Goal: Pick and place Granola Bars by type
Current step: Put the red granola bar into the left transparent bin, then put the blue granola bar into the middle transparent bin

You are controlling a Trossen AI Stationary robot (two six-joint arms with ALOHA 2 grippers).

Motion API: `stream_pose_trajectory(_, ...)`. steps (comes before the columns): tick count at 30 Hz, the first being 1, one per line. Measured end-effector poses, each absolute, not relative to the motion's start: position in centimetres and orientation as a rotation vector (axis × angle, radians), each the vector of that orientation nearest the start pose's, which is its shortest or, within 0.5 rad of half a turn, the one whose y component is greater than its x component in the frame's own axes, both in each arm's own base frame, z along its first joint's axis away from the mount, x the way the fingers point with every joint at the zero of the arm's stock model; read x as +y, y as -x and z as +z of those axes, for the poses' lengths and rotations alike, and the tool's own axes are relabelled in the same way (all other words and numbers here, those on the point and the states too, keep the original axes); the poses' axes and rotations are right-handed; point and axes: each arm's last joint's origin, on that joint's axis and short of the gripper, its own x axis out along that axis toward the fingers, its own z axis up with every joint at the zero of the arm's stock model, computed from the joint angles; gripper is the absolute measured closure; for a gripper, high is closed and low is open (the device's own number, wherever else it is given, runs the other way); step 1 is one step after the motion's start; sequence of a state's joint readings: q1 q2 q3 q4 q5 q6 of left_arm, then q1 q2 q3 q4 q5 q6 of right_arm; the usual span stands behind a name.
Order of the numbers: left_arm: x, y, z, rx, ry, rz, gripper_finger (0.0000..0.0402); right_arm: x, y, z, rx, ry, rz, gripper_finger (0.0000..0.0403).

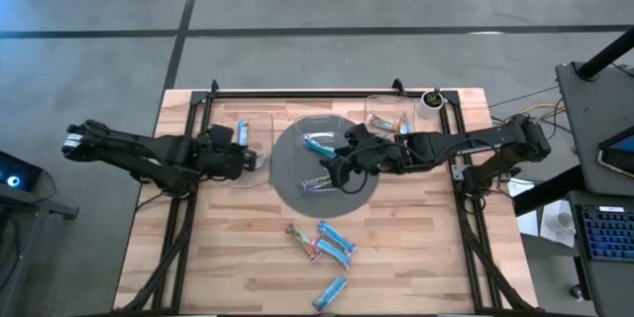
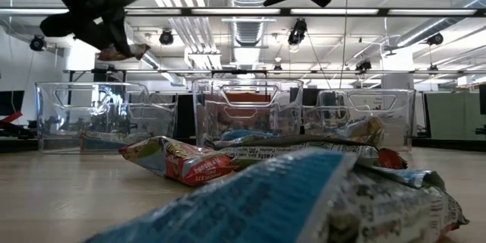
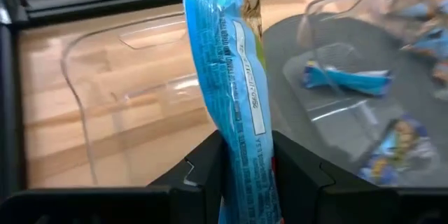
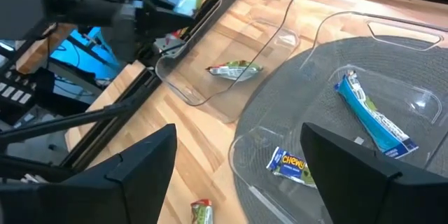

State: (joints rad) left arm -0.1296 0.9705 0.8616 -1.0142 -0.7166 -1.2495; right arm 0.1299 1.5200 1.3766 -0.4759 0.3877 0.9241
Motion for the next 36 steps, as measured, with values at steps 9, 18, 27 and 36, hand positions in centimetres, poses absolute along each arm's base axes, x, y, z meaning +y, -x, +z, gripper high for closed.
stream_pose_trajectory(9,1.1,-16.6,26.4,0.661,0.517,1.119,0.0309,3.7,-33.3,33.7,0.446,-0.747,-0.478,0.0114)
stream_pose_trajectory(18,1.2,-16.6,26.2,0.706,0.502,1.110,0.0263,4.1,-33.2,33.7,0.453,-0.744,-0.463,0.0110)
stream_pose_trajectory(27,0.8,-16.6,26.1,0.756,0.551,1.046,0.0221,4.3,-32.8,33.0,0.569,-0.720,-0.426,0.0110)
stream_pose_trajectory(36,-2.5,-17.8,29.1,0.667,0.543,0.772,0.0221,6.7,-30.6,30.5,0.869,-0.579,-0.407,0.0120)
